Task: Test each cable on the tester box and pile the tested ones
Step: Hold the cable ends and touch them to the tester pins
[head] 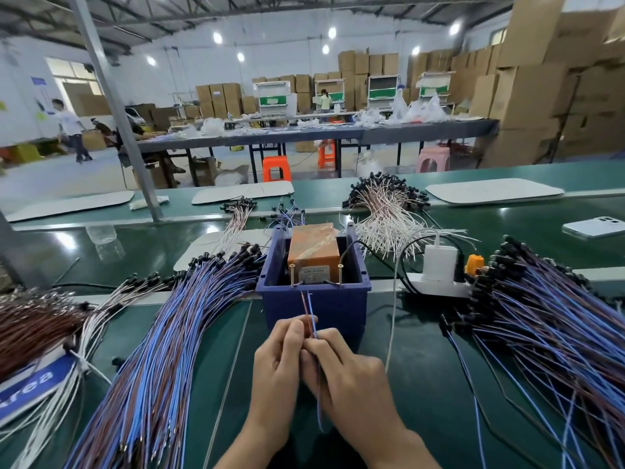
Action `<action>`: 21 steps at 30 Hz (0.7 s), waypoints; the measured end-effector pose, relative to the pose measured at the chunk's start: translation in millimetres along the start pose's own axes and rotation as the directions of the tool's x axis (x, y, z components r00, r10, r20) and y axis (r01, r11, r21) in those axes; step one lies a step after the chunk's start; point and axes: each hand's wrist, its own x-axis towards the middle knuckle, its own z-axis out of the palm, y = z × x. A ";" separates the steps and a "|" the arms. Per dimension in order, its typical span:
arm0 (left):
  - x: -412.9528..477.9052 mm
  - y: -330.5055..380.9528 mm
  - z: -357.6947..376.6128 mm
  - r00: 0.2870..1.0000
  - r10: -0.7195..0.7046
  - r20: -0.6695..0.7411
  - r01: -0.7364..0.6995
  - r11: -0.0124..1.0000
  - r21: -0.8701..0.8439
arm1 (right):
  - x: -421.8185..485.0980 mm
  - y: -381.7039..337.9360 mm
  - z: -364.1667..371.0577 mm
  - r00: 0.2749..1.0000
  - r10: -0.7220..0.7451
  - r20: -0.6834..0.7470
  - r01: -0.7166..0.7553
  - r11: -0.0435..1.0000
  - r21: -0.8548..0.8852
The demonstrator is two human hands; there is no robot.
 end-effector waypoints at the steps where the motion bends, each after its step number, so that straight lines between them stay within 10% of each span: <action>1: 2.6 -0.2 -1.7 0.999 -0.042 0.004 0.042 0.999 -0.024 | -0.1 -0.2 1.5 1.000 -0.014 0.010 0.014 1.000 -0.011; 10: 16.9 -2.0 -13.1 0.980 -0.143 -0.139 0.111 0.971 -0.212 | -2.9 2.5 9.1 0.995 0.071 0.076 -0.077 0.994 0.075; 15: 14.8 -3.8 -18.6 0.989 0.053 -0.136 -0.046 0.997 0.057 | 2.1 11.0 2.8 0.834 0.527 0.164 -0.533 0.690 0.490; 21: -0.6 -9.9 5.1 0.994 0.101 0.050 -0.109 0.977 0.181 | 11.0 10.2 0.1 0.755 0.585 0.296 -0.594 0.420 0.686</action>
